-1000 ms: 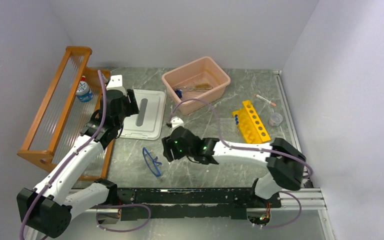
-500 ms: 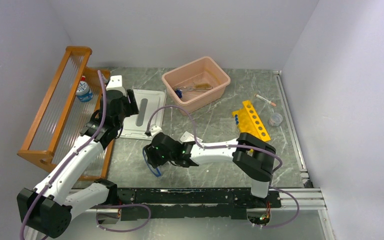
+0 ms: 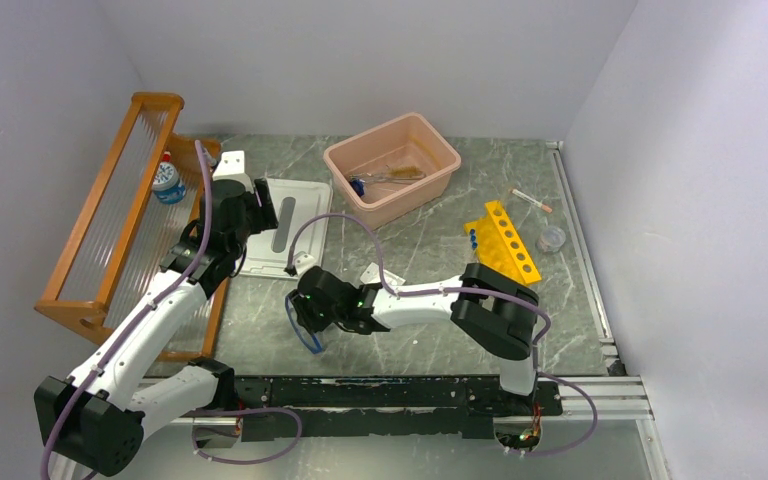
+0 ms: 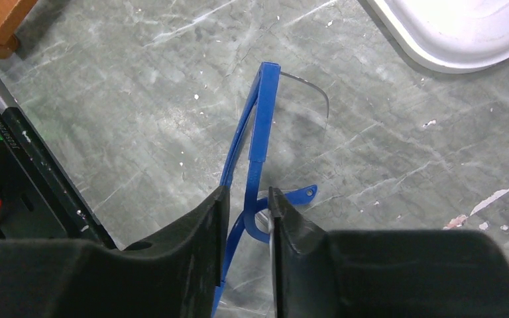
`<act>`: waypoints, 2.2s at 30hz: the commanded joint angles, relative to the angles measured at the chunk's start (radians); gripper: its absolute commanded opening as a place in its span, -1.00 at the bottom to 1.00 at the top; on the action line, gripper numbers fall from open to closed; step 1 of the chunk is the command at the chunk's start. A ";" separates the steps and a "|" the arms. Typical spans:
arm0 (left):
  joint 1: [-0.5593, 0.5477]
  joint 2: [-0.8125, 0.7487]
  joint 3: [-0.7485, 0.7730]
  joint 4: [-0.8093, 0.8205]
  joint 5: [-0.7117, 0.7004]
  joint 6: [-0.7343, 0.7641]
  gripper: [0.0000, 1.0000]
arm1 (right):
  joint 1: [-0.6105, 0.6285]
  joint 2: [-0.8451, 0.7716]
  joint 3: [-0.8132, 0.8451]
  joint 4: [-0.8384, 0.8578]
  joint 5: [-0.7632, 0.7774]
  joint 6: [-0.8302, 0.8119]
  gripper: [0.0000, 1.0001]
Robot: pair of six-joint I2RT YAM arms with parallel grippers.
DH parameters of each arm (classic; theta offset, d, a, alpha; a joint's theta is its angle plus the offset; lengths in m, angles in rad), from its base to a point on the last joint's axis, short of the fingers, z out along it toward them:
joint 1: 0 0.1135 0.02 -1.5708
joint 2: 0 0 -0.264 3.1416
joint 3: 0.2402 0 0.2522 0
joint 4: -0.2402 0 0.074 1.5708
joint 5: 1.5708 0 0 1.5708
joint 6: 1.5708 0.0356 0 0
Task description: Organize the chemistry lab equipment
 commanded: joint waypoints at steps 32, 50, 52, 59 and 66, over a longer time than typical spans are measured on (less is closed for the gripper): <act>0.014 -0.063 0.001 -0.003 -0.053 -0.016 0.32 | -0.123 -0.315 0.075 -0.120 0.115 0.013 -0.97; 0.017 -0.039 -0.003 0.000 -0.054 -0.011 0.32 | -0.557 -0.318 0.196 0.084 0.133 0.152 -1.00; 0.017 -0.033 -0.004 -0.001 -0.053 -0.009 0.32 | -0.572 -0.285 0.199 0.127 0.157 0.183 -1.00; 0.017 -0.024 -0.006 0.001 -0.052 -0.007 0.32 | -0.598 -0.150 0.246 0.171 0.268 0.318 -1.00; 0.017 -0.012 -0.008 0.001 -0.046 -0.006 0.32 | -0.605 -0.023 0.326 0.133 0.345 0.422 -1.00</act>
